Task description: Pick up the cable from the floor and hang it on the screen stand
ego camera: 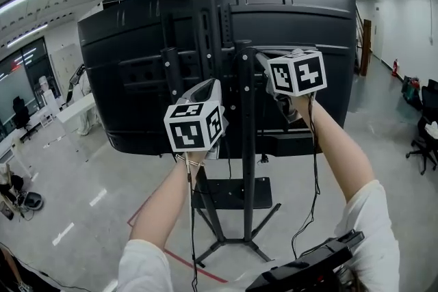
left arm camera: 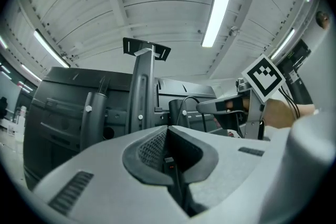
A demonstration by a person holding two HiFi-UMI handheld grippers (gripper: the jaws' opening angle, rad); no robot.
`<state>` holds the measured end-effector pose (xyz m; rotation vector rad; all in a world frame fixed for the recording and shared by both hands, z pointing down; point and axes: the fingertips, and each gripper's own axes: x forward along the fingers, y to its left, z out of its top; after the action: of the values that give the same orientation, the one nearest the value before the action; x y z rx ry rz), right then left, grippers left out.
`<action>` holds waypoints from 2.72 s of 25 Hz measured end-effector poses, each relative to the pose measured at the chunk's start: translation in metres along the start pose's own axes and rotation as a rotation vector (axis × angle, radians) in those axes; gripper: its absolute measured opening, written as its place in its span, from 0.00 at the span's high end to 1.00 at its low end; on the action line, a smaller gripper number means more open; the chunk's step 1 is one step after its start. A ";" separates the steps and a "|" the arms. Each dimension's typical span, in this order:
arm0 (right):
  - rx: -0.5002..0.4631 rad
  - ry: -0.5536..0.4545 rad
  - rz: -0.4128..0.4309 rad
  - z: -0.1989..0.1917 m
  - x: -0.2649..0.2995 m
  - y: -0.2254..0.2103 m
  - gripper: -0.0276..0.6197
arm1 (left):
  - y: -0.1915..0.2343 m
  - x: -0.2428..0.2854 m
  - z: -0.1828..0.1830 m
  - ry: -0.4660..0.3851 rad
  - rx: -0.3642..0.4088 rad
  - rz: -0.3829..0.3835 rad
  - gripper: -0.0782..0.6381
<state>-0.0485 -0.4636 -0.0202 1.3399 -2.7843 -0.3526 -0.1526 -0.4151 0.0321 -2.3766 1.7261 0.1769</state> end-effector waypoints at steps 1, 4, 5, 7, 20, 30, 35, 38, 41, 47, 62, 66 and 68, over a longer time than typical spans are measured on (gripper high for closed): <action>-0.008 0.004 -0.004 0.005 0.002 -0.002 0.92 | 0.002 0.002 0.004 -0.003 0.001 0.001 0.89; -0.029 0.016 -0.008 0.018 0.010 -0.008 0.92 | 0.006 0.010 0.013 -0.012 0.014 0.007 0.89; -0.036 0.020 -0.009 0.022 0.013 -0.009 0.92 | 0.007 0.013 0.016 -0.014 0.009 0.005 0.89; -0.046 0.027 -0.011 0.028 0.020 -0.013 0.92 | 0.009 0.019 0.021 -0.018 0.001 0.002 0.89; -0.071 0.141 -0.013 0.037 0.054 -0.042 0.92 | 0.022 0.059 0.046 -0.005 -0.037 -0.027 0.89; -0.022 0.217 -0.019 0.016 0.059 -0.050 0.92 | 0.021 0.073 0.026 0.050 -0.064 -0.053 0.89; 0.015 0.202 -0.014 0.003 0.054 -0.048 0.92 | 0.017 0.070 0.013 0.058 -0.073 -0.060 0.89; 0.026 0.183 -0.019 0.002 0.054 -0.048 0.92 | 0.021 0.070 0.005 0.064 -0.077 -0.054 0.89; 0.040 0.166 -0.021 0.001 0.052 -0.048 0.92 | 0.022 0.069 -0.003 0.074 -0.082 -0.053 0.89; 0.066 0.156 -0.013 0.001 0.051 -0.047 0.92 | 0.020 0.064 -0.010 0.077 -0.047 -0.054 0.89; 0.178 0.184 0.023 -0.009 0.048 -0.037 0.92 | 0.014 0.053 -0.019 0.065 -0.084 -0.087 0.89; 0.205 0.162 0.032 -0.013 0.048 -0.035 0.92 | 0.015 0.050 -0.025 0.072 -0.101 -0.088 0.89; 0.218 0.143 0.036 -0.013 0.047 -0.035 0.92 | 0.016 0.049 -0.028 0.077 -0.111 -0.088 0.89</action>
<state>-0.0498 -0.5232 -0.0184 1.2936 -2.7860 0.0491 -0.1530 -0.4713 0.0476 -2.5661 1.6813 0.1742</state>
